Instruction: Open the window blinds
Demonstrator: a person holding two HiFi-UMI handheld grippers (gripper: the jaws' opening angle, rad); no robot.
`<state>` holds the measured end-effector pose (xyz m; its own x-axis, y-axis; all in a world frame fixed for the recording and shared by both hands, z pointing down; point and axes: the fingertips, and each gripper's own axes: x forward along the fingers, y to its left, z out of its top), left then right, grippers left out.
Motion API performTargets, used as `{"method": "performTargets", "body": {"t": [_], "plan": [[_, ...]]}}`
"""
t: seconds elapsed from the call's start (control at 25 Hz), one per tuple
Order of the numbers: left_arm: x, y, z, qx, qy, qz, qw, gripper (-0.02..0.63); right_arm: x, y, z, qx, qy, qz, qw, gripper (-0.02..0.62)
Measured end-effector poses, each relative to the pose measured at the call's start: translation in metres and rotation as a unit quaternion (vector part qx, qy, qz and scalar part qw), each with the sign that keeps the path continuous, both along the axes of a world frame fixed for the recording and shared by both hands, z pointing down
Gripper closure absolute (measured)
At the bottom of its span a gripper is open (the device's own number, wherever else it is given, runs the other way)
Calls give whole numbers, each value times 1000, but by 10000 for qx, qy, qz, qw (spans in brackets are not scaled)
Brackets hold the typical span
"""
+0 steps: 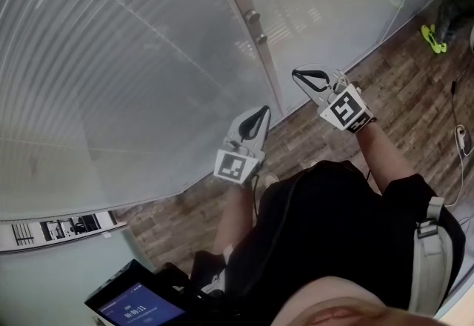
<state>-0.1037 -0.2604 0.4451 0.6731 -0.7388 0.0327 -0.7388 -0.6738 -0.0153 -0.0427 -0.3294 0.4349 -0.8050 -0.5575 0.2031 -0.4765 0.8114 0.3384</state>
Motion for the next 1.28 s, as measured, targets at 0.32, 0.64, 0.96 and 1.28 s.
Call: {"method": "performTargets", "body": {"t": [0.32,0.64,0.96,1.28], "plan": [[20,-2,-1,17,262,176,9995,603,-18,-45,-46,1404,1547,286,9775,434],[27,-1,-3,12,386,203,9990,603,-46,-79,-81,2562,2505,333,9330,380],[20,-2,-3,-6,361,201,9991,603,-68,-102,-90,3147,2983,349,9004,398],[12,2,2,-34,358,157,9992,603,-74,-107,-89,3535,3251,477,8758,472]]}}
